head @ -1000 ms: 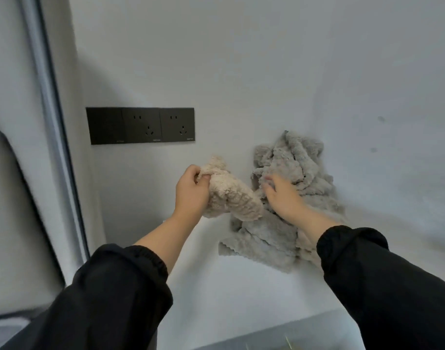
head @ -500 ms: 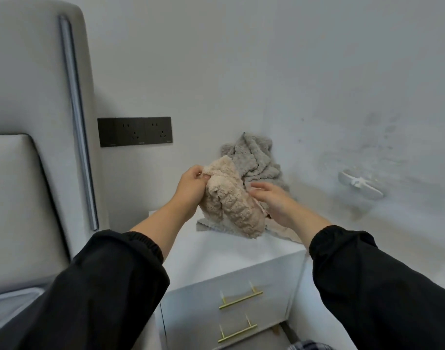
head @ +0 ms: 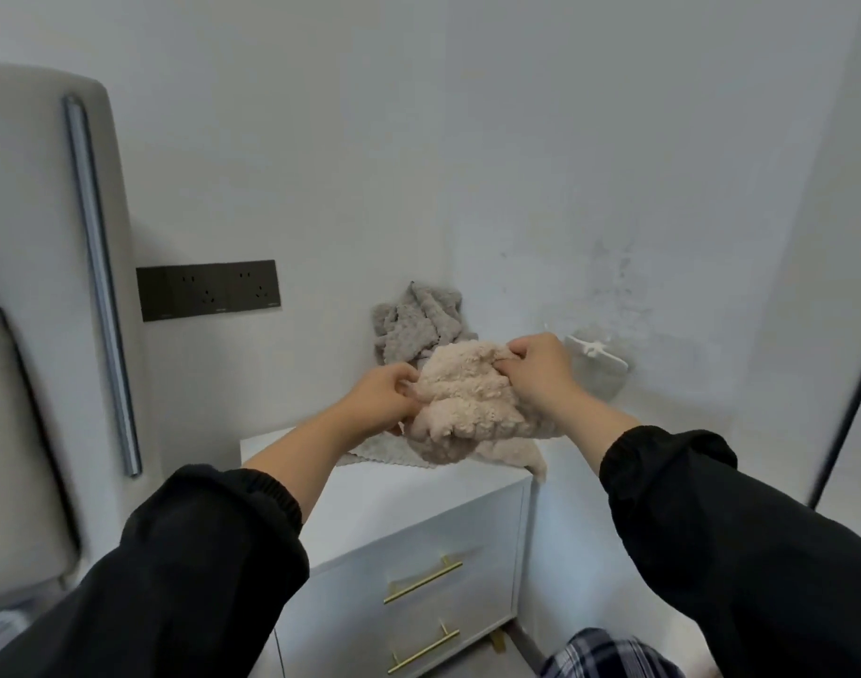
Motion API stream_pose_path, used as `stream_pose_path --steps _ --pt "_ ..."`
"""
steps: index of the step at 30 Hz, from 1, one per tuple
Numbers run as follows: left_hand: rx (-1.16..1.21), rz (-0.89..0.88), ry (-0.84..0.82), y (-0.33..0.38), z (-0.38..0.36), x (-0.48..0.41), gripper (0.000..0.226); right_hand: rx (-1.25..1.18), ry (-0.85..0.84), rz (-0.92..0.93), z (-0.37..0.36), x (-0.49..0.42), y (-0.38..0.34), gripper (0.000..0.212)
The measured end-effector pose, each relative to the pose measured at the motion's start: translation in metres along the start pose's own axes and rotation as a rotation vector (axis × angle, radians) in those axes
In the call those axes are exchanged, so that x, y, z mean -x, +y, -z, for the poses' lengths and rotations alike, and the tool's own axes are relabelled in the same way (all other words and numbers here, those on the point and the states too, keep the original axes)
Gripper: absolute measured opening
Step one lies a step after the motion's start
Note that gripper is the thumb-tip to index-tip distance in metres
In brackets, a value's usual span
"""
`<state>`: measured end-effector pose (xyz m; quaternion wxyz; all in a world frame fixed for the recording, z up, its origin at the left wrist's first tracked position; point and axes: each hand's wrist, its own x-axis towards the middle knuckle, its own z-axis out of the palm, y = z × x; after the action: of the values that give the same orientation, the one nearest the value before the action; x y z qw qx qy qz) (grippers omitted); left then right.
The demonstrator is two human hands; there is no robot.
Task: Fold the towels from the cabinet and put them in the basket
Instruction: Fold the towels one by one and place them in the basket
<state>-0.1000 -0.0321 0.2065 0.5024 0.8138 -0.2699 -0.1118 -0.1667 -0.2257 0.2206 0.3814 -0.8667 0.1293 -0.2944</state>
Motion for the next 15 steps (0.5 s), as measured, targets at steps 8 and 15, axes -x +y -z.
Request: stream_pose_path --steps 8,15 --pt "-0.001 -0.059 -0.212 0.024 0.001 -0.001 0.077 0.087 0.008 0.090 0.024 -0.004 -0.008 0.017" --pt "0.056 -0.111 -0.247 0.021 -0.008 -0.018 0.038 0.036 -0.159 0.144 0.026 -0.002 -0.013 0.013"
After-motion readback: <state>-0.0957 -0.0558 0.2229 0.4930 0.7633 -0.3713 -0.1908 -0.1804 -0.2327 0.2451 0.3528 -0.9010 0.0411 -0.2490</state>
